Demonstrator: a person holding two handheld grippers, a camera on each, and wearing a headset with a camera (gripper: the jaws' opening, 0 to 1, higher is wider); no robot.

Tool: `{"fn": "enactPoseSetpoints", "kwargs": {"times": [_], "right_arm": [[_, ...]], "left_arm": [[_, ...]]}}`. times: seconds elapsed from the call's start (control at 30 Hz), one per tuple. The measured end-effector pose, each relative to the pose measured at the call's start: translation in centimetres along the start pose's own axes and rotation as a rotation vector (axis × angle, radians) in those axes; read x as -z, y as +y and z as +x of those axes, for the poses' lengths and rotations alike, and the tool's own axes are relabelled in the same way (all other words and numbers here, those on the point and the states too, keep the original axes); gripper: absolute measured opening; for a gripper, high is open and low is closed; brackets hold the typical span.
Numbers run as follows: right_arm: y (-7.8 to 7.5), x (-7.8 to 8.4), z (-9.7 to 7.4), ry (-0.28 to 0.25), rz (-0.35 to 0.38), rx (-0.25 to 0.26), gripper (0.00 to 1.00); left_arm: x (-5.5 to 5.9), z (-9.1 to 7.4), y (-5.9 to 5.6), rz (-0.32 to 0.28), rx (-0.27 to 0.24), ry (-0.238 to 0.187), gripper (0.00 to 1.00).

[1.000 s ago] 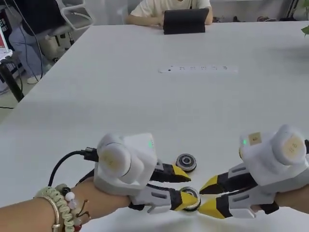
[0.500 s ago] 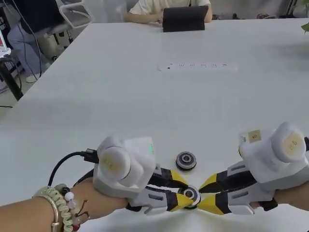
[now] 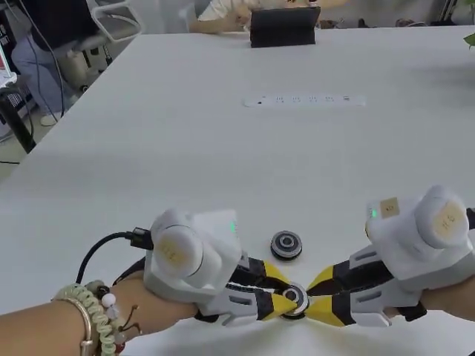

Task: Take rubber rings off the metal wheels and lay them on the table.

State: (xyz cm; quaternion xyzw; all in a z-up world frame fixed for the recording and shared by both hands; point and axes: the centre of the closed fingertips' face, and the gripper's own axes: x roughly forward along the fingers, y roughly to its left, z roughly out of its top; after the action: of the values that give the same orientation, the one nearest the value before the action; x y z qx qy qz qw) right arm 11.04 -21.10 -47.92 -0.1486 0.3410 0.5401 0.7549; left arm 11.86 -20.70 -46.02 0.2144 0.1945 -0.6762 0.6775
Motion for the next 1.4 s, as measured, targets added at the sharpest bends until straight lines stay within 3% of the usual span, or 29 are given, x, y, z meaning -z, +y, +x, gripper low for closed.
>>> {"fn": "enactPoseSetpoints", "kwargs": {"times": [0.17,0.43,0.47,0.6,0.77,0.83,0.9,1.0,1.07,1.13,1.27,1.4], "right_arm": [[-0.3,0.3,0.0,0.019,-0.014,0.016,0.03],[-0.4,0.5,0.2,0.033,-0.01,0.028,0.01],[-0.8,0.5,0.1,0.035,-0.039,0.054,0.0],[-1.0,0.4,0.2,0.028,0.013,0.065,0.0],[-1.2,0.2,0.1,0.008,0.139,0.056,0.0],[-1.4,0.0,0.0,0.001,0.254,0.056,0.0],[-1.8,-0.2,0.0,-0.008,0.32,0.08,0.0],[-1.8,-0.1,-0.2,-0.022,0.472,0.052,0.0],[-1.9,-0.6,-0.3,-0.077,0.559,0.029,0.0],[-2.2,-0.3,-0.4,-0.084,0.63,0.015,0.0],[-2.0,-0.6,-0.7,-0.1,0.693,-0.014,0.0],[-1.6,-0.7,-0.9,-0.096,0.705,-0.023,0.0]], "left_arm": [[0.0,0.0,0.0,-0.002,0.0,-0.002,0.07],[0.0,0.0,0.0,-0.009,0.001,-0.008,0.07],[0.0,0.0,0.1,-0.009,0.001,-0.008,0.08],[0.0,-0.1,0.2,-0.007,-0.003,-0.006,0.07],[0.0,-0.1,0.2,-0.009,-0.003,-0.009,0.07],[0.0,-0.1,0.2,-0.01,-0.003,-0.009,0.07],[0.1,-0.1,0.3,-0.008,-0.007,-0.006,0.07],[0.1,-0.2,0.4,-0.013,-0.009,-0.013,0.07],[0.1,-0.2,0.4,-0.007,-0.009,-0.015,0.07],[0.1,-0.2,0.4,-0.006,-0.01,-0.015,0.07],[0.1,-0.2,0.4,-0.004,-0.009,-0.014,0.07],[0.0,-0.1,0.4,0.001,-0.008,-0.014,0.07]]}}
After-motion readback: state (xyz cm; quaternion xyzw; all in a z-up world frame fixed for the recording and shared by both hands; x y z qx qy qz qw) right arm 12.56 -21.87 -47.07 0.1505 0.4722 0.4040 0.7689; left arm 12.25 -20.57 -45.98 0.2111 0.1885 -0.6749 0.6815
